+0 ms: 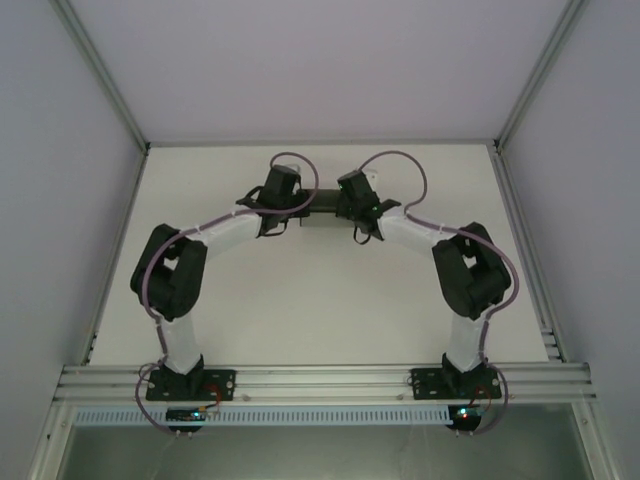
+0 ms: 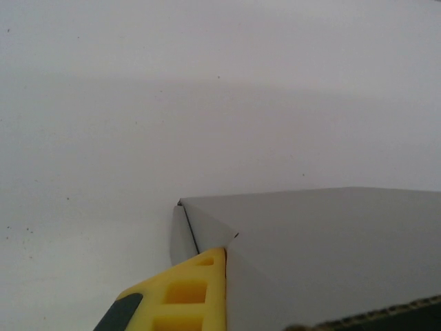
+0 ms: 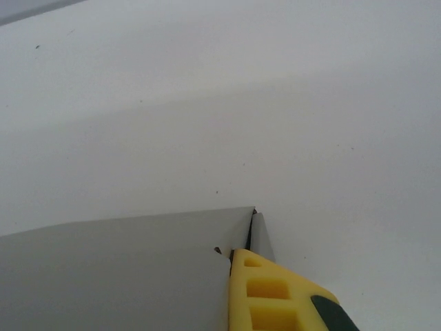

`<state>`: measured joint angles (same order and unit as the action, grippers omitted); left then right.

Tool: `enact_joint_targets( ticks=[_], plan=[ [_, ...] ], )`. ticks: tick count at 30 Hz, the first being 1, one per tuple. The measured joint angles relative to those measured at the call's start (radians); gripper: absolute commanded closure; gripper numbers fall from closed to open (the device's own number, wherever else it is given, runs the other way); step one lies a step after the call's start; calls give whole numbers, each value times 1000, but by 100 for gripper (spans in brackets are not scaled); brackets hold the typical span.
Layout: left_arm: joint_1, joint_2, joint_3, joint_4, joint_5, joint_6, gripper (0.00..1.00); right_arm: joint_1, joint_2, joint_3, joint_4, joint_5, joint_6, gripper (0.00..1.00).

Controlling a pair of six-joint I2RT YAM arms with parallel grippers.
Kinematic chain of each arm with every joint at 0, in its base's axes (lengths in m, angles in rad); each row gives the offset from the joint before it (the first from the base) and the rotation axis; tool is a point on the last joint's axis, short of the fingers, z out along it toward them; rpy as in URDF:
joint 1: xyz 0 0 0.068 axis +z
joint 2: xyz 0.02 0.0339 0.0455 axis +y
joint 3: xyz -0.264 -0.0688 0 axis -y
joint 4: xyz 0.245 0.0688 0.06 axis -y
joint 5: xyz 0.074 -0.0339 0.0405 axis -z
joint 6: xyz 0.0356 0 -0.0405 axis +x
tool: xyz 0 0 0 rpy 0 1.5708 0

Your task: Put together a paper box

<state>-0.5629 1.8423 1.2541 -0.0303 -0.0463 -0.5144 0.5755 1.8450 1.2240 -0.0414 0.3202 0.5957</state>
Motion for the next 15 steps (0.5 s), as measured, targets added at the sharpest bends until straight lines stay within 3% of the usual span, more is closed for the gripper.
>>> enact_joint_targets(
  ticks=[2, 5, 12, 15],
  plan=[
    [-10, -20, -36, 19, -7, -7, 99, 12, -31, -79, 85, 15, -18, 100],
    [-22, -48, -79, 44, -3, -11, 88, 18, -63, -167, 200, 21, -54, 100],
    [-45, -70, -132, -18, 40, -6, 51, 41, -92, -265, 325, 36, -120, 100],
    [-46, -115, -140, -71, 48, 0, 13, 59, -105, -301, 362, 36, -157, 100]
  ],
)
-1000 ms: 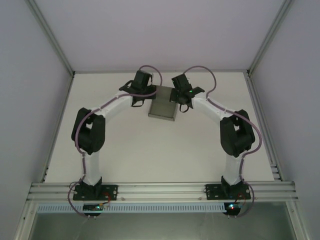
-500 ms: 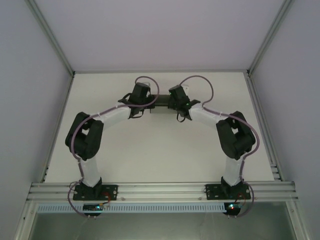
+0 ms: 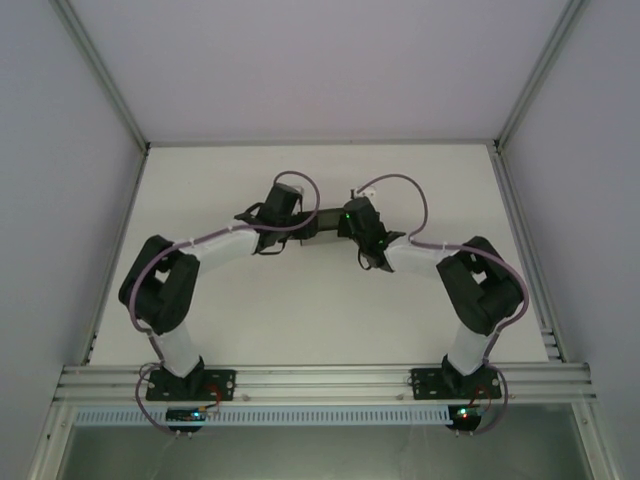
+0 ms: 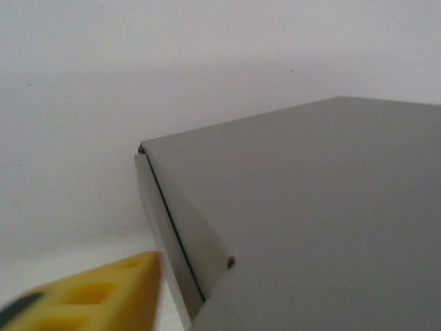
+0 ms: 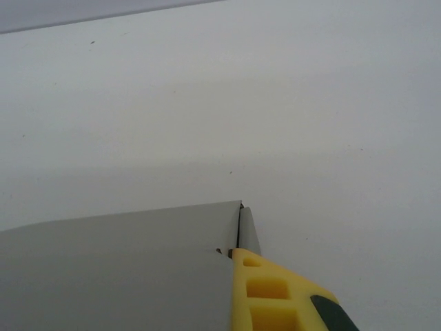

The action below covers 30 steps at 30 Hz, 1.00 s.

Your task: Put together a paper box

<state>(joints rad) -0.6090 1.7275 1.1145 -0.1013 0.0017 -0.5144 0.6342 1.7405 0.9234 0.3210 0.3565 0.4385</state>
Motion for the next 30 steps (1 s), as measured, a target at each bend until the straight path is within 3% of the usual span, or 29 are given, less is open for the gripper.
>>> enact_joint_targets(
  ticks=[1, 2, 10, 17, 24, 30],
  plan=[
    [0, -20, -2, -20, 1, 1, 3, 5, -2, -8, 11, 1, -10, 100],
    [0, -39, -2, -39, 1, 2, 0, 10, -3, -17, 25, 4, -19, 100],
    [26, -189, 0, -144, 6, -12, 0, 33, -12, -87, 130, 15, -73, 100],
    [202, -75, 21, -102, 185, -97, 0, 66, -13, -131, 207, 40, -130, 98],
    [232, 85, -52, 65, 375, -195, 17, 100, -13, -166, 253, 61, -176, 93],
    [234, 131, -98, 201, 460, -244, 39, 134, -26, -231, 174, 35, -214, 71]
  ],
)
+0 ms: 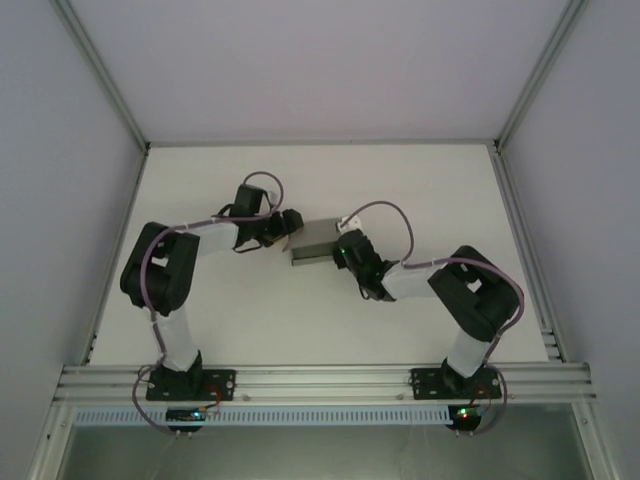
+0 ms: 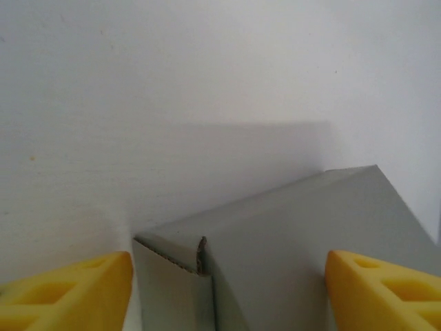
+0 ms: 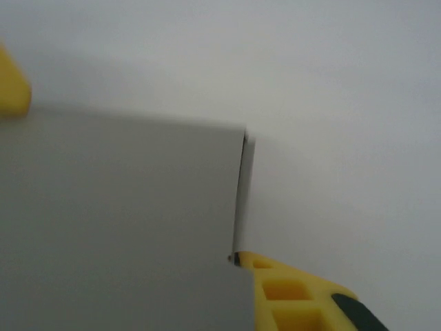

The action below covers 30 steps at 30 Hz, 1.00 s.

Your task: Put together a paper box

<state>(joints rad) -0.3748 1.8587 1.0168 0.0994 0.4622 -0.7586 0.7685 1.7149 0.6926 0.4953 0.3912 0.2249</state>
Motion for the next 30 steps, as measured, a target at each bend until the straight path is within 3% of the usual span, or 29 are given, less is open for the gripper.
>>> enact_joint_targets(
  ticks=[3, 10, 13, 16, 20, 23, 30],
  plan=[
    [4, 21, -8, 60, 37, -16, 52, 6, -56, -23, -64, -34, -5, 59],
    [14, 28, -55, 159, 58, -25, 55, -2, -218, -26, -304, -154, 8, 33],
    [15, 35, -65, 180, 63, -22, 56, -20, -281, -27, -415, -226, 6, 12],
    [15, 42, -72, 204, 66, -17, 62, -54, -353, -41, -481, -308, 9, 1],
    [21, 58, -78, 249, 85, -11, 75, -119, -421, -60, -504, -399, 47, 1],
    [39, 78, -97, 323, 133, -27, 76, -192, -410, -53, -494, -468, 114, 1],
    [110, 128, -195, 583, 276, -129, 77, -319, -183, 132, -500, -689, 274, 1]
  ],
)
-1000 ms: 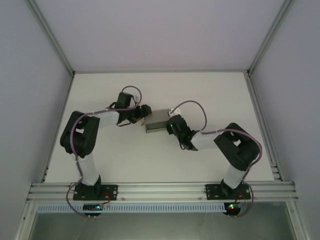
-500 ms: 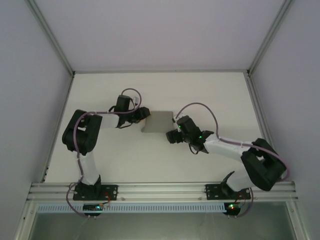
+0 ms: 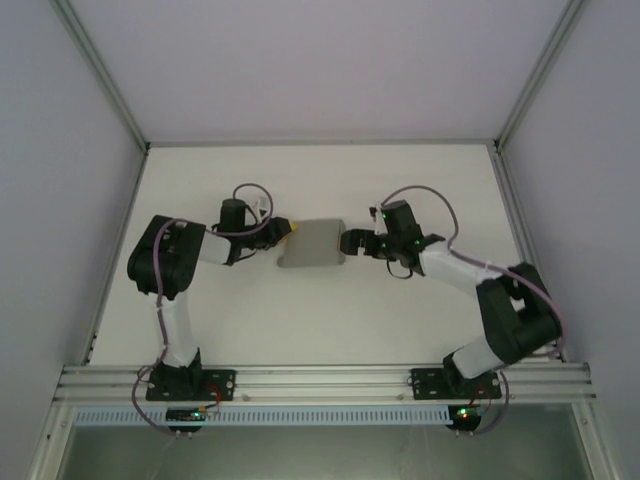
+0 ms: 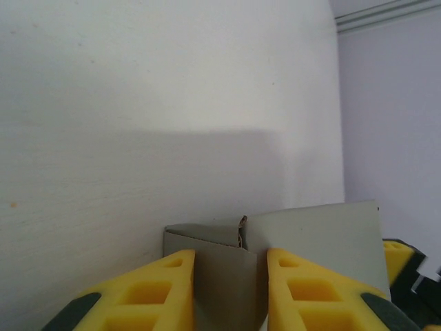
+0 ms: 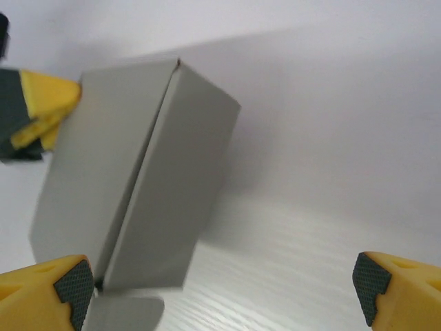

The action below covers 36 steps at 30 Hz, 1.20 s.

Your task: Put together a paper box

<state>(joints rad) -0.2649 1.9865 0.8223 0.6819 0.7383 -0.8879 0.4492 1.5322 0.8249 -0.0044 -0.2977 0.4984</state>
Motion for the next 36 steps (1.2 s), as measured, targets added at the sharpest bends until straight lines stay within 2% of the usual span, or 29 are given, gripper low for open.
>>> enact_joint_targets(
  ticks=[8, 13, 15, 17, 20, 22, 23, 25, 26, 30, 33, 36],
  plan=[
    [11, 15, -21, 72, 25, -24, 77, -25, 231, 120, 142, -225, 211, 21],
    [11, 19, -28, 99, 25, -31, 76, -23, 305, 130, 250, -324, 329, 39],
    [14, 19, -31, 106, 26, -31, 72, -19, 320, 129, 296, -350, 371, 50],
    [19, 19, -32, 113, 29, -32, 70, -20, 323, 127, 341, -366, 410, 56],
    [24, 19, -34, 125, 34, -31, 62, -24, 323, 124, 381, -373, 452, 60],
    [23, 16, -31, 123, 39, -23, 48, -24, 318, 113, 391, -375, 456, 64],
    [20, 5, -25, 110, 42, -13, 38, -24, 308, 106, 391, -378, 456, 65],
    [9, -30, -10, 58, 31, 27, 8, -27, 270, 92, 380, -380, 454, 65],
    [2, -58, -1, 16, 19, 59, 0, -31, 241, 85, 367, -381, 451, 65],
    [-55, -217, 68, -190, -92, 272, 0, -80, 105, 77, 256, -365, 432, 63],
    [-169, -356, 137, -304, -314, 536, 0, -154, 9, 82, 114, -332, 412, 67],
    [-342, -439, 175, -316, -543, 859, 0, -236, -34, 127, -71, -313, 400, 68]
  ],
)
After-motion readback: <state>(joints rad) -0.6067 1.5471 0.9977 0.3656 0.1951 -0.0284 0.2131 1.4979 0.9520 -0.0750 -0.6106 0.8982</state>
